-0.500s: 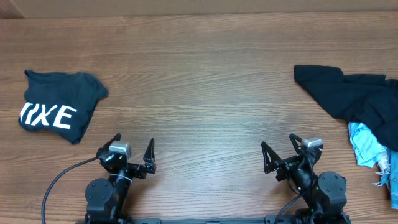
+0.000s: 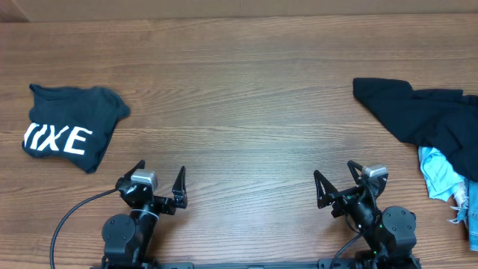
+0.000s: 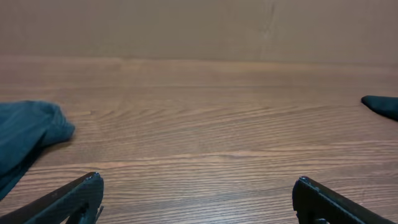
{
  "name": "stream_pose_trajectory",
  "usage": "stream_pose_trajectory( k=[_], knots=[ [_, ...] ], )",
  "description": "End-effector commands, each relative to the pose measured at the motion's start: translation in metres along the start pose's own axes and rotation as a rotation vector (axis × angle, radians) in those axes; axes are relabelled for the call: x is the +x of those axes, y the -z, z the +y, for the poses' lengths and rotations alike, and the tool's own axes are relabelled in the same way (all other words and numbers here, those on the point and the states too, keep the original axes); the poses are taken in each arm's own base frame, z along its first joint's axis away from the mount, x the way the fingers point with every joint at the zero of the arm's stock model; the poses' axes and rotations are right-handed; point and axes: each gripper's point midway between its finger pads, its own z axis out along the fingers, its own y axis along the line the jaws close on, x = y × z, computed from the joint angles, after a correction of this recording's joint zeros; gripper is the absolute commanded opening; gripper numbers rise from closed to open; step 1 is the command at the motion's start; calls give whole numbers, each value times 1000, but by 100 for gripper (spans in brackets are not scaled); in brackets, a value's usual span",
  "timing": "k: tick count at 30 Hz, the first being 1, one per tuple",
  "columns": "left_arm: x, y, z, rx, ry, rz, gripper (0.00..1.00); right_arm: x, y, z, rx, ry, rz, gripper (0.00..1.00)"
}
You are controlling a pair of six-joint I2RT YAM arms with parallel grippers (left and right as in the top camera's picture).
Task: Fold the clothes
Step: 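Raise both grippers from rest and move toward the table, then grasp the crumpled black T-shirt with the right gripper and drag it to center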
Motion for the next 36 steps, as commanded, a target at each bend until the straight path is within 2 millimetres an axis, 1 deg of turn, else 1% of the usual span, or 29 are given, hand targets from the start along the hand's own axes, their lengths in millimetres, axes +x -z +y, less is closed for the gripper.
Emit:
stream_pose_trajectory(
  k=[1, 7, 9, 10, 11, 12, 14, 15, 16, 17, 18, 19, 20, 22, 23, 24, 25, 26, 27, 28, 29, 30, 31, 32, 34, 35, 36],
  knots=[
    [-1, 0, 3, -15, 13, -12, 100, 1, 0, 0, -1, -1, -4, 100],
    [-1, 0, 3, -15, 13, -13, 100, 1, 0, 0, 0, -1, -4, 100],
    [-5, 0, -4, 23, 11, -26, 100, -5, 0, 2, -9, 5, -26, 100],
    [-3, 0, -9, 55, 13, -17, 100, -4, 0, 5, -25, 5, -21, 100],
    [0, 1, -16, 98, 19, -3, 100, -3, 0, 9, -47, 5, -16, 100],
    [0, 2, -24, 143, 53, 2, 100, -3, 0, 16, -93, 8, -13, 100],
    [0, 3, -32, 188, 124, 13, 100, -6, 4, 39, -224, 22, -15, 100],
    [-3, 6, -38, 220, 155, 14, 100, -11, 7, 50, -280, 15, -27, 100],
    [-10, 9, -43, 247, 164, 5, 100, -19, 11, 57, -312, -5, -43, 100],
    [-28, 16, -47, 261, 172, -25, 100, -30, 17, 60, -311, -13, -60, 100],
    [-45, 23, -47, 250, 164, -54, 100, -39, 21, 61, -303, -8, -79, 100],
    [-68, 32, -44, 209, 161, -84, 100, -51, 25, 60, -273, -10, -96, 100],
    [-85, 39, -38, 153, 166, -89, 100, -63, 30, 55, -219, -17, -105, 100],
    [-111, 46, -27, 55, 138, -37, 100, -80, 36, 48, -136, -37, -90, 100],
    [-122, 46, -24, 18, 122, 12, 100, -88, 38, 42, -80, -61, -71, 100],
    [-132, 44, -21, -9, 112, 67, 100, -97, 39, 33, -5, -121, -41, 100],
    [-148, 37, -20, -39, 128, 191, 100, -107, 36, 32, 29, -140, 20, 100],
    [-155, 32, -20, -47, 137, 249, 100, -115, 33, 33, 33, -148, 49, 100],
    [-166, 25, -20, -60, 152, 336, 100, -130, 26, 42, 4, -130, 87, 100],
    [-174, 19, -21, -65, 163, 403, 100, -140, 22, 50, -36, -98, 107, 100],
    [-184, 11, -24, -56, 183, 490, 100, -160, 14, 75, -168, -62, 145, 100],
    [-188, 6, -25, -58, 193, 545, 100, -164, 9, 84, -218, -73, 178, 100],
    [-187, 1, -23, -74, 202, 600, 100, -168, 2, 85, -229, -81, 198, 100],
    [-178, -7, -23, -70, 218, 674, 100, -173, -7, 81, -206, -91, 212, 100],
    [-158, -22, -19, -86, 238, 783, 100, -181, -18, 56, -68, -193, 248, 100],
    [-137, -29, -13, -116, 249, 882, 100, -193, -20, 11, 173, -296, 270, 100],
    [-125, -31, -11, -126, 259, 943, 100, -203, -15, -20, 320, -359, 269, 100]
  ],
)
